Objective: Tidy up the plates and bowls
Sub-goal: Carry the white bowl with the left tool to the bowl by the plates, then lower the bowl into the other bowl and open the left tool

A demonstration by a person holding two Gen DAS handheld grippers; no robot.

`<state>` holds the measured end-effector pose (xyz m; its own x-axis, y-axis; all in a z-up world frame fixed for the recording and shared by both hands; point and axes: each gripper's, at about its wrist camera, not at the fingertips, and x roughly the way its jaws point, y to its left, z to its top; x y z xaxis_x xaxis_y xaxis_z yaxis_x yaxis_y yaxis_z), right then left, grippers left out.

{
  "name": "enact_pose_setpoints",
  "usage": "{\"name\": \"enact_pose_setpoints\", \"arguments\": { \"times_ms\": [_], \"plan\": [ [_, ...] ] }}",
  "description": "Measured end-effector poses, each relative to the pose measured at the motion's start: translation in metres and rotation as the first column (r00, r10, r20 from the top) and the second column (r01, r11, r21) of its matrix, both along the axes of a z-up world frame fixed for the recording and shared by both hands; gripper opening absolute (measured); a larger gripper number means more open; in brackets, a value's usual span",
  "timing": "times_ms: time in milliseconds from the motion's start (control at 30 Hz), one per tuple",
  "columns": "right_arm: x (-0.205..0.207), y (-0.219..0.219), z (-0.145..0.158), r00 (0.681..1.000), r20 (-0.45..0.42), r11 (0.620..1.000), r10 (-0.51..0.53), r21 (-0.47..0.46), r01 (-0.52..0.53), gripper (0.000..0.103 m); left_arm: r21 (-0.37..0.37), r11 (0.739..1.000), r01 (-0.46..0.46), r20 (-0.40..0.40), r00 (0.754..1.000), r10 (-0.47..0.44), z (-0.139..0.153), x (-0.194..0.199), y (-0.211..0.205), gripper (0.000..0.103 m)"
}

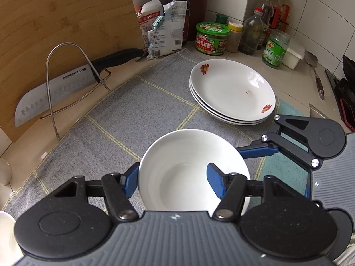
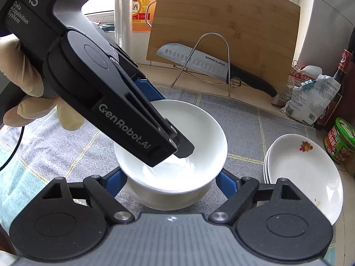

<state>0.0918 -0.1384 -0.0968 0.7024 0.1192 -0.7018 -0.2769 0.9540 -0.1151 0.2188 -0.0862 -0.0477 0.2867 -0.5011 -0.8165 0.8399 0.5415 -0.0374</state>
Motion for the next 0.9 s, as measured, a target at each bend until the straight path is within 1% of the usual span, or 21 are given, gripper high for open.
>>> {"name": "enact_pose_setpoints", "arguments": {
  "times_ms": [233,467,767,833,900],
  "plan": [
    [0.0,0.0,-0.005,1.0,-0.02,1.0,-0.004,0.004,0.004,0.09,-0.001,1.0,-0.001,-0.013,1.0,0.001,-0.006,-0.001,0.0,0.063],
    [0.0,0.0,-0.005,1.0,-0.025,1.0,0.004,0.002,-0.004,0.09,-0.005,1.0,-0.004,-0.019,1.0,0.004,-0.009,0.0,0.002,0.063],
    [0.002,-0.001,-0.007,1.0,-0.028,1.0,0.005,0.023,-0.004,0.09,-0.02,1.0,-0.015,-0.017,1.0,0.014,-0.012,0.0,0.004,0.063],
    [0.002,-0.002,-0.007,1.0,-0.029,1.0,0.002,0.031,-0.001,0.091,-0.027,1.0,-0.015,-0.026,1.0,0.014,-0.013,0.0,0.005,0.063],
    [0.003,-0.002,-0.009,1.0,-0.024,1.0,-0.005,0.026,0.005,0.097,-0.035,0.999,-0.018,-0.014,1.0,0.018,-0.013,-0.002,0.006,0.065]
  ]
}}
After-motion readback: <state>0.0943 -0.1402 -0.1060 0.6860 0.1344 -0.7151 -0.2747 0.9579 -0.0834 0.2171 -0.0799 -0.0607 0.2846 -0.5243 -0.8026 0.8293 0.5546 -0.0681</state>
